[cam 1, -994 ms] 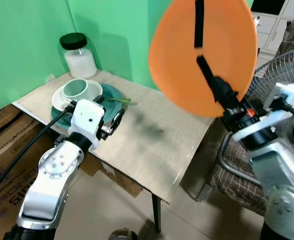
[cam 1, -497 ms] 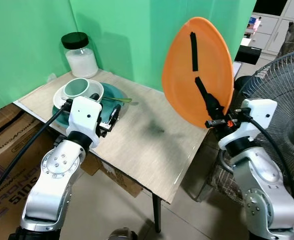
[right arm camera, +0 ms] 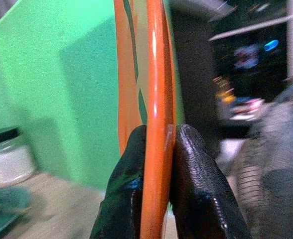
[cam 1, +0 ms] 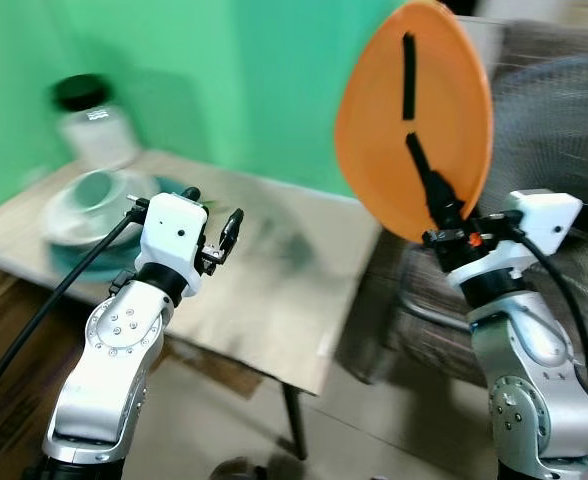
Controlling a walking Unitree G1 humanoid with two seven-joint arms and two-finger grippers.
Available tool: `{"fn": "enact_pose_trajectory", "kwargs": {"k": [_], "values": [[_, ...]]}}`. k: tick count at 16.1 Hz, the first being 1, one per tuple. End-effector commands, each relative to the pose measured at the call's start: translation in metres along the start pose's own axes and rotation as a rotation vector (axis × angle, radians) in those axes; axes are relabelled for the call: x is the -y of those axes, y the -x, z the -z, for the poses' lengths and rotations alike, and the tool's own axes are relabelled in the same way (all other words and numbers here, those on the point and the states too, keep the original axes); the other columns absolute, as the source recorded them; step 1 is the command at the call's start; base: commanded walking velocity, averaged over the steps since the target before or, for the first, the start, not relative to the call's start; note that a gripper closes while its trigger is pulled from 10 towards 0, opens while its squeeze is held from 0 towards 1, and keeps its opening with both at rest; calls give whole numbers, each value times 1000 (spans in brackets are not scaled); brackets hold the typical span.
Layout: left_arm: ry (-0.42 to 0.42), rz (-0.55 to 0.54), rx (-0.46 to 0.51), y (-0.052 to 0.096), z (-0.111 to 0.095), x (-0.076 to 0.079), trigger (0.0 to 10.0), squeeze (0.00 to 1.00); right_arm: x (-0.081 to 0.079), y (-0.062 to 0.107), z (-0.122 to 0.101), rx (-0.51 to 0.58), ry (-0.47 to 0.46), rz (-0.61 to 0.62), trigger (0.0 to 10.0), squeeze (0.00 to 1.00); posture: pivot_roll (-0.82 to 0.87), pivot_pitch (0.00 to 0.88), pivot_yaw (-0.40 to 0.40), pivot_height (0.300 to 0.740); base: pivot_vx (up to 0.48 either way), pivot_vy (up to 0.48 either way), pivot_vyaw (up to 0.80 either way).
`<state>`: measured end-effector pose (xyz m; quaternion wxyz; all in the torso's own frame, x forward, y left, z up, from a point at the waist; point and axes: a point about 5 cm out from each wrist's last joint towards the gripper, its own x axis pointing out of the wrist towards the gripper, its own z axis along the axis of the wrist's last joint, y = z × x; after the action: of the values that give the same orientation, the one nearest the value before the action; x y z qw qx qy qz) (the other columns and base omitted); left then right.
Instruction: Setting the table
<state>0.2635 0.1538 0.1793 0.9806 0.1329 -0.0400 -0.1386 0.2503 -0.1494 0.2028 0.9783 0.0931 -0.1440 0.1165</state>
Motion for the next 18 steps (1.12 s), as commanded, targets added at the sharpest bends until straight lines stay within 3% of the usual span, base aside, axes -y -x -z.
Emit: {"fn": "enact_pose_trajectory", "kwargs": {"k": [1, 8, 9, 12, 18], "values": [[-5, 1, -8, -1, 1, 1, 10000, 0, -5, -1, -14, 78, 3, -29, 10000, 0, 134, 0, 46, 740, 0, 0, -800], [-11, -20, -5, -1, 1, 1, 10000, 0, -10, -5, -14, 62, -35, -65, 10000, 0, 148, 0, 23, 740, 0, 0, -800], [-10, -22, -6, -1, 1, 1, 10000, 0, -9, -7, -16, 87, 11, -34, 10000, 0, 145, 0, 23, 740, 0, 0, -800], [-11, -36, -3, -1, 1, -6, 10000, 0, -10, -7, -13, 63, 18, -59, 10000, 0, 144, 0, 24, 740, 0, 0, -800], [-6, -122, 8, -8, -2, -22, 10000, 0, 0, -10, -2, 1, -81, 33, 10000, 0, 150, 0, 12, 740, 0, 0, -800]]}}
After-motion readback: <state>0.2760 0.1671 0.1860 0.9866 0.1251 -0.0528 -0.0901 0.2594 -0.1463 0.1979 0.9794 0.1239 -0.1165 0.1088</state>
